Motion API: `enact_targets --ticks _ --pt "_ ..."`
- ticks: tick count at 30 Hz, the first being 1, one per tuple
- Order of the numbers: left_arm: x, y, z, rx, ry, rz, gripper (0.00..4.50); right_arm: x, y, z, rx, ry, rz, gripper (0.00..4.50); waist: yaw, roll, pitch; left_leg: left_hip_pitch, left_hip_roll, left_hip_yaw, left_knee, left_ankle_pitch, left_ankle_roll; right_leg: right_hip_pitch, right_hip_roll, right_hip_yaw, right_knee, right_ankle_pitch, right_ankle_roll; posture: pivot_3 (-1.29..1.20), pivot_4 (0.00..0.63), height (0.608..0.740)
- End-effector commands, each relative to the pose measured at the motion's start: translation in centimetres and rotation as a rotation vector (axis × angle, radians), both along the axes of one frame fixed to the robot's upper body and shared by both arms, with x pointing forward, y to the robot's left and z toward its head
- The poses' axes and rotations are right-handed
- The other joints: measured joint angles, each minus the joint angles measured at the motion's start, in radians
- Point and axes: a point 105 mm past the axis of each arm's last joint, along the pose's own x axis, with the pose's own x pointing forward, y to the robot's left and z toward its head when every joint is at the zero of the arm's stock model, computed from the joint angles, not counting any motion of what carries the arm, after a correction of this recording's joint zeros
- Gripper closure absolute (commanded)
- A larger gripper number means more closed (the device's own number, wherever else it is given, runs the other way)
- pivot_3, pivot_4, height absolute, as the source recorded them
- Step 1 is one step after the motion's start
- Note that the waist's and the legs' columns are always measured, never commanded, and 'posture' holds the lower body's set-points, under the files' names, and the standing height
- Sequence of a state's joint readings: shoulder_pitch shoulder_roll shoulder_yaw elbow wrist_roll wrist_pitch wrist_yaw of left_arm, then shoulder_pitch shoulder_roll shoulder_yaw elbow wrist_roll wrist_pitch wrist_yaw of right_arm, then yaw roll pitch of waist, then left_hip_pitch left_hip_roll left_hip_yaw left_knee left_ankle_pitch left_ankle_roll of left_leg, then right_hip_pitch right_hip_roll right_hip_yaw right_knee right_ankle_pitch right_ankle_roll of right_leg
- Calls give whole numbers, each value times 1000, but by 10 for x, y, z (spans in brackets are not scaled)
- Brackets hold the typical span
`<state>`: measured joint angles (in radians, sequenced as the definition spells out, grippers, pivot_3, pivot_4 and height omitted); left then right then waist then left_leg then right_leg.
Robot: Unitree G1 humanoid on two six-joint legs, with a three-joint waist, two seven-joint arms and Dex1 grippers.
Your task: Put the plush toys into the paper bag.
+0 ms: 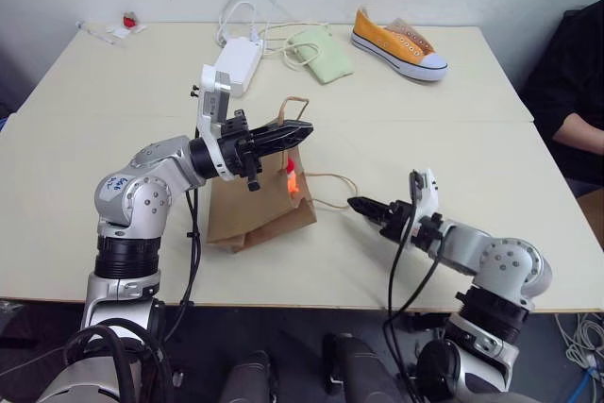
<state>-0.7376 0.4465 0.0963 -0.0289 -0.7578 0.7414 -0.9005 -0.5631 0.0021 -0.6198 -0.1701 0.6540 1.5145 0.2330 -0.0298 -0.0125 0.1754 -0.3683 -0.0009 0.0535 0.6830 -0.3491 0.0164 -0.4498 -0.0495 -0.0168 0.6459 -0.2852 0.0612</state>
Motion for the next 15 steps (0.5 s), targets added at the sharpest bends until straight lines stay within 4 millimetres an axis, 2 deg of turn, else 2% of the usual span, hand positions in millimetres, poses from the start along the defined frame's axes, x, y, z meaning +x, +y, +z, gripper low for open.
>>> enact_targets --ticks 1,7,10,15 --pt "-5 -1 12 2 -64 -15 4500 12 4 -3 24 20 -27 1253 0 0 0 0 0 0 0 0 0 0 0 0 0 0 0 0 150 740" --pt "-7 -1 13 5 -68 -13 4500 25 20 0 36 7 8 1253 -4 0 0 0 0 0 0 0 0 0 0 0 0 0 0 0 150 740" --pt "-7 0 13 6 -71 -7 4500 26 22 4 22 -25 18 1842 -4 0 0 0 0 0 0 0 0 0 0 0 0 0 0 0 150 740" --pt "-8 3 11 7 -70 3 4500 17 22 19 -20 -127 59 3687 -1 0 0 -1 0 0 0 0 0 -1 0 0 -1 0 0 0 150 740"
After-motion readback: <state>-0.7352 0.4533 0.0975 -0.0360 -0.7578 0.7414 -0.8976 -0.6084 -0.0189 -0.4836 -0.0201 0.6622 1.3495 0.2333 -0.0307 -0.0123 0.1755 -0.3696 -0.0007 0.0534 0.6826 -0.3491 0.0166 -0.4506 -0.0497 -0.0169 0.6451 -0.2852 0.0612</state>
